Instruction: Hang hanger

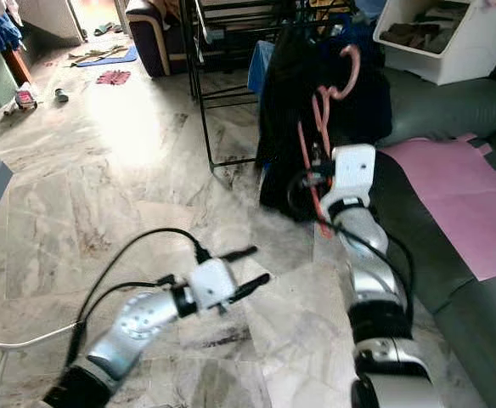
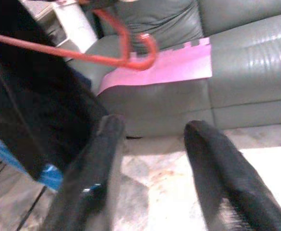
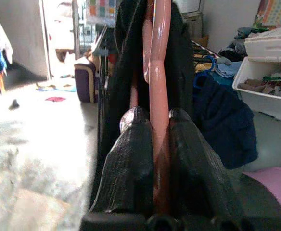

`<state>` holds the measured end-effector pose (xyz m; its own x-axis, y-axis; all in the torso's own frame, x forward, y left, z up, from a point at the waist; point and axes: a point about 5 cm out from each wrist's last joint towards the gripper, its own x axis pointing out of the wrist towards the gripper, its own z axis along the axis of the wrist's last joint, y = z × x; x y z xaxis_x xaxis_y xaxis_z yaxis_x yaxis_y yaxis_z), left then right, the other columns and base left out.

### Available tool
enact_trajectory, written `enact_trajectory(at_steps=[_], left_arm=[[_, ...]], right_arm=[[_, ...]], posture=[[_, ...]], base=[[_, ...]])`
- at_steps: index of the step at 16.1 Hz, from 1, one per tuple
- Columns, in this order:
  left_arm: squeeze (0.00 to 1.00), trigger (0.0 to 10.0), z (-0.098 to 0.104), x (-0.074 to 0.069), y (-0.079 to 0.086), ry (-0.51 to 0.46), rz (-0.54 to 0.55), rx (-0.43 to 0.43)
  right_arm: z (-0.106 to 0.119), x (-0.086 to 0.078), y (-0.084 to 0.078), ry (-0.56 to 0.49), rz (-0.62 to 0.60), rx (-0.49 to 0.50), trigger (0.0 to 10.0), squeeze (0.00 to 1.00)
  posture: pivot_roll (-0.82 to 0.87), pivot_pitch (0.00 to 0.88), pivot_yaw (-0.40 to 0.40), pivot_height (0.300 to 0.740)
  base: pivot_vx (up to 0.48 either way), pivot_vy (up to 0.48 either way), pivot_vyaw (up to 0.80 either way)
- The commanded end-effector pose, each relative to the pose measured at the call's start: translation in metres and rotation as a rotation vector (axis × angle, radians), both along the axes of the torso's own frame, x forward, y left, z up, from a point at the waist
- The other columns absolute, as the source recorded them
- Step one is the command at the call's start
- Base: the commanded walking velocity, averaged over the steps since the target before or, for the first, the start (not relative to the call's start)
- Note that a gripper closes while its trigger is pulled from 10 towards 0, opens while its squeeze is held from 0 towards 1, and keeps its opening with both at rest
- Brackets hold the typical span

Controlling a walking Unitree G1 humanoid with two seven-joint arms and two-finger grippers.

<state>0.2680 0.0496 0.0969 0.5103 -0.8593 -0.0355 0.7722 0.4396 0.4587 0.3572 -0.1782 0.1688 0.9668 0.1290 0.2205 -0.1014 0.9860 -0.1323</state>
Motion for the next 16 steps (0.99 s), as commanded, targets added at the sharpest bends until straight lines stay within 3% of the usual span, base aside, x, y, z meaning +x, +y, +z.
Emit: enact_trajectory(at_steps=[1,4,8,11,16], left_arm=[[1.00,10.0,0.010,0.006,0.006,-0.044,0.028,-0.024],[1.00,10.0,0.033,0.026,0.037,-0.141,0.143,-0.050],[1.00,10.0,0.046,0.029,0.062,-0.236,0.149,0.013],[1.00,10.0,0.048,0.034,0.074,-0.272,0.103,0.102],[1.00,10.0,0.061,0.048,0.079,-0.350,0.065,0.192]], right_arm=[[0.016,-0.002,0.005,-0.093,0.033,-0.032,10.0,0.00],[-0.006,-0.018,0.000,-0.052,0.091,-0.140,10.0,0.00],[-0.031,-0.044,-0.014,0.021,0.213,-0.167,10.0,0.00],[-0.038,-0.063,-0.016,0.046,0.348,-0.193,10.0,0.00],[-0.041,-0.076,-0.006,0.103,0.541,-0.180,10.0,0.00]], posture=[[-0.04,0.010,0.019,0.740],[-0.04,0.015,0.011,0.740],[-0.04,0.021,0.012,0.740],[-0.04,0.028,0.020,0.740],[-0.04,0.029,0.027,0.740]], base=[[0.000,0.000,0.00],[0.000,0.000,0.00],[0.000,0.000,0.00],[0.000,0.000,0.00],[0.000,0.000,0.00]])
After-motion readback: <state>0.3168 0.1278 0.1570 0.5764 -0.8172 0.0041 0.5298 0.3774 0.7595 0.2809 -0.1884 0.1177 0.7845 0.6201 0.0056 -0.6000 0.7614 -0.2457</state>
